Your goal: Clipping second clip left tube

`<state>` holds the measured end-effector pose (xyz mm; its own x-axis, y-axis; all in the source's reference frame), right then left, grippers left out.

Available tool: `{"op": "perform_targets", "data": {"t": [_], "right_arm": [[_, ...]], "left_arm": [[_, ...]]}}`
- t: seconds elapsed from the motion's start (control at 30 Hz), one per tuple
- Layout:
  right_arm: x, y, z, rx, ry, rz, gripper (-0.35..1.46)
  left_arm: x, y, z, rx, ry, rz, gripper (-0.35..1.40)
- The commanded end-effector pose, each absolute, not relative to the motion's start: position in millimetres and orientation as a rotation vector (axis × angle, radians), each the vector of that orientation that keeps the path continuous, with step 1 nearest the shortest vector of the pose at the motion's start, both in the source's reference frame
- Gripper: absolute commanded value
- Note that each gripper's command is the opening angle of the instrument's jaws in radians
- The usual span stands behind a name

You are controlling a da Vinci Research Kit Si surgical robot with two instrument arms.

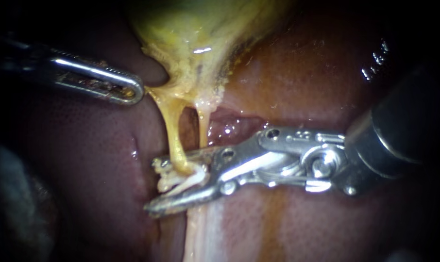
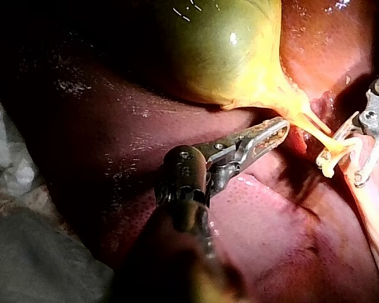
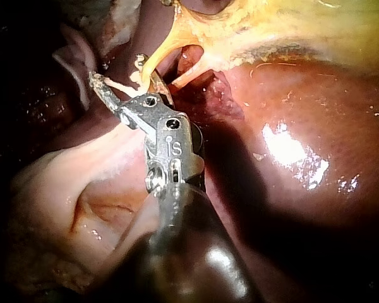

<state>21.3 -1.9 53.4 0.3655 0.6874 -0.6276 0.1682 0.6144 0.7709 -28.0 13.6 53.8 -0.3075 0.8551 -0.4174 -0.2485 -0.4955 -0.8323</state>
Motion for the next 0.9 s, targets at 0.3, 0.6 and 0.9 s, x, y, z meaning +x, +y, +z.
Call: {"op": "perform_targets", "data": {"t": [0.3, 0.6, 0.9], "right_arm": [[21.2, -2.1, 52.5, 0.89, 1.178, 0.393, 0.43], [20.0, -1.9, 52.9, 0.908, 1.169, 0.408, 0.17], [19.4, -2.1, 52.9, 0.942, 1.148, 0.448, -0.34]], "left_arm": [[-28.0, 13.6, 53.8, -1.161, -0.856, 1.885, -0.35], [-28.0, 13.6, 53.8, -1.161, -0.855, 1.885, -0.35], [-28.0, 13.6, 53.8, -1.162, -0.856, 1.885, -0.35]]}}
